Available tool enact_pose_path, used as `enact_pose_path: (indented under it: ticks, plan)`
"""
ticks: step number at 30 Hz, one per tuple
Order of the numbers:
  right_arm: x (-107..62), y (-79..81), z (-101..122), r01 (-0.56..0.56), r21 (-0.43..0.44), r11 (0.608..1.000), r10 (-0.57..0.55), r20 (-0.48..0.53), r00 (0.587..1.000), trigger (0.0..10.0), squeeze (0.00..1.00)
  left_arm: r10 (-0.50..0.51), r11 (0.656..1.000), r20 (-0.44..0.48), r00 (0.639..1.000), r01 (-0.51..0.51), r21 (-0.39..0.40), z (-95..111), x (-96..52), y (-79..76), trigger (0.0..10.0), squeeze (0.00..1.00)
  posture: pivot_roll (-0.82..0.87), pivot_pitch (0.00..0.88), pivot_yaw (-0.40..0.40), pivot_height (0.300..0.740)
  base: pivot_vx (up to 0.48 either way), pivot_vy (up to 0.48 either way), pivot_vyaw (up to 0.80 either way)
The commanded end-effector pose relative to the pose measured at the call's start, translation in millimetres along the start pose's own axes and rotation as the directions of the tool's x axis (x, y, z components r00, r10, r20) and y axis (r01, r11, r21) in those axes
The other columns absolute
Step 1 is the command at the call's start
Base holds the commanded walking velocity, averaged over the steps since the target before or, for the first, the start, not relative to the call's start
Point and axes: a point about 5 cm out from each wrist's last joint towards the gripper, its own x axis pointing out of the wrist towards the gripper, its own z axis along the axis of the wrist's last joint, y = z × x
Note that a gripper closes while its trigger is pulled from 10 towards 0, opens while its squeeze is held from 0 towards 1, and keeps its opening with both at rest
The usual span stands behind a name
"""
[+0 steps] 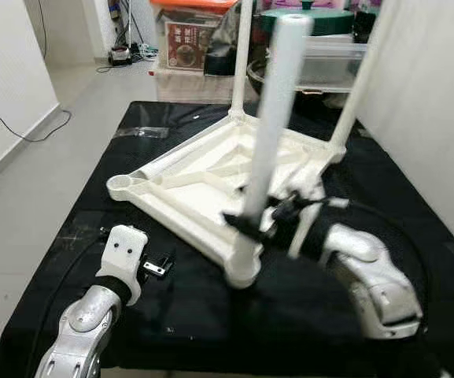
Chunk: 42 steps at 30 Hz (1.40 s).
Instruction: Building children table
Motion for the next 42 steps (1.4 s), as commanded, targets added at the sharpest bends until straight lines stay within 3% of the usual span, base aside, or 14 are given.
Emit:
enact_pose_path:
  ticks: [1, 3, 4, 9, 12, 15, 18, 20, 21, 25, 26, 29, 30, 42]
  plan:
    - [9.3, 8.0, -12.5, -0.054, 0.014, 0.998, 0.055, -0.029, 0.998, 10.0, 0.0, 0.002, 1.0, -0.005, 1.0, -0.002, 0.01, -1.9, 0.0, 0.1, 10.0, 0.0, 0.1, 0.0, -0.105, 0.74, 0.0, 0.0, 0.0]
    - [17.8, -0.5, -22.2, 0.04, 0.016, 0.999, -0.039, -0.051, 0.998, 8.0, 0.0, 0.003, 1.0, -0.007, 1.0, -0.003, 0.011, -2.1, -0.8, -0.1, 10.0, 0.0, 0.12, 0.0, -0.111, 0.74, 0.0, 0.0, 0.0]
    - [26.7, -20.8, -33.8, 0.245, 0.007, 0.969, -0.244, -0.092, 0.965, 0.0, 0.0, 0.003, 1.0, -0.009, 1.0, -0.003, 0.013, -2.2, -2.3, 0.1, 10.0, 0.0, 0.11, 0.0, -0.108, 0.74, 0.0, 0.0, 0.0]
    - [-20.5, -90.9, -58.1, 0.897, -0.023, 0.441, -0.864, -0.284, 0.417, 0.0, 0.0, 0.001, 1.0, -0.008, 1.0, -0.001, 0.012, -1.4, -4.3, -0.2, 10.0, 0.0, 0.1, 0.0, -0.102, 0.74, 0.0, 0.0, 0.0]
    - [-20.5, -90.9, -58.1, 0.897, -0.023, 0.441, -0.864, -0.284, 0.417, 0.0, 0.0, 0.001, 1.0, -0.008, 1.0, -0.001, 0.012, -1.4, -4.3, -0.2, 10.0, 0.0, 0.1, 0.0, -0.102, 0.74, 0.0, 0.0, 0.0]
    - [-100.9, -105.3, -74.0, 0.979, -0.203, -0.021, -0.946, -0.312, -0.085, 0.0, 0.0, -0.004, 1.0, -0.008, 1.0, 0.004, 0.009, -0.7, -5.1, -0.8, 10.0, 0.0, 0.08, 0.0, -0.088, 0.74, 0.0, 0.0, 0.0]
    - [-114.4, -102.8, -75.2, 0.967, -0.241, -0.081, -0.94, -0.303, -0.155, 0.0, 0.0, -0.006, 1.0, -0.008, 1.0, 0.006, 0.008, -0.5, -5.2, -0.9, 10.0, 0.0, 0.08, 0.0, -0.086, 0.74, 0.0, 0.0, 0.0]
    - [-114.4, -102.8, -75.2, 0.967, -0.241, -0.081, -0.94, -0.303, -0.155, 0.0, 0.0, -0.006, 1.0, -0.008, 1.0, 0.006, 0.008, -0.5, -5.2, -0.9, 10.0, 0.0, 0.08, 0.0, -0.086, 0.74, 0.0, 0.0, 0.0]
    - [-111.7, -97.4, -77.1, 0.969, -0.244, -0.044, -0.938, -0.323, -0.124, 10.0, 0.0, -0.01, 1.0, -0.008, 1.0, 0.01, 0.008, -0.3, -5.1, -1.0, 10.0, 0.0, 0.07, 0.0, -0.076, 0.74, 0.0, 0.0, 0.0]
    - [-99.9, -92.7, -76.4, 0.98, -0.193, 0.043, -0.941, -0.337, -0.025, 10.0, 0.0, -0.013, 1.0, -0.008, 1.0, 0.013, 0.007, -0.2, -4.5, -1.1, 10.0, 0.0, 0.07, 0.0, -0.075, 0.74, 0.0, 0.0, 0.0]
    - [-86.3, -91.6, -70.4, 0.982, -0.146, 0.119, -0.951, -0.3, 0.07, 10.0, 1.0, -0.016, 1.0, -0.008, 1.0, 0.016, 0.008, -0.2, -3.9, -1.3, 10.0, 0.0, 0.07, 0.0, -0.077, 0.74, 0.0, 0.0, 0.0]
    - [-74.2, -94.3, -63.3, 0.976, -0.122, 0.182, -0.954, -0.262, 0.145, 10.0, 1.0, -0.016, 1.0, -0.008, 1.0, 0.016, 0.008, -0.4, -3.5, -1.3, 10.0, 0.0, 0.07, 0.0, -0.078, 0.74, 0.0, 0.0, 0.0]
    - [-63.4, -99.4, -54.1, 0.971, -0.08, 0.226, -0.956, -0.21, 0.206, 10.0, 0.0, -0.016, 1.0, -0.008, 1.0, 0.016, 0.009, -0.6, -3.4, -1.3, 10.0, 0.0, 0.07, 0.0, -0.08, 0.74, 0.0, 0.0, 0.0]
    - [-71.4, -118.9, -39.5, 0.971, -0.075, 0.227, -0.964, -0.161, 0.213, 10.0, 0.0, -0.004, 1.0, -0.01, 1.0, 0.004, 0.011, -2.2, -4.8, -0.9, 10.0, 0.0, 0.08, 0.0, -0.09, 0.74, 0.0, 0.0, 0.0]
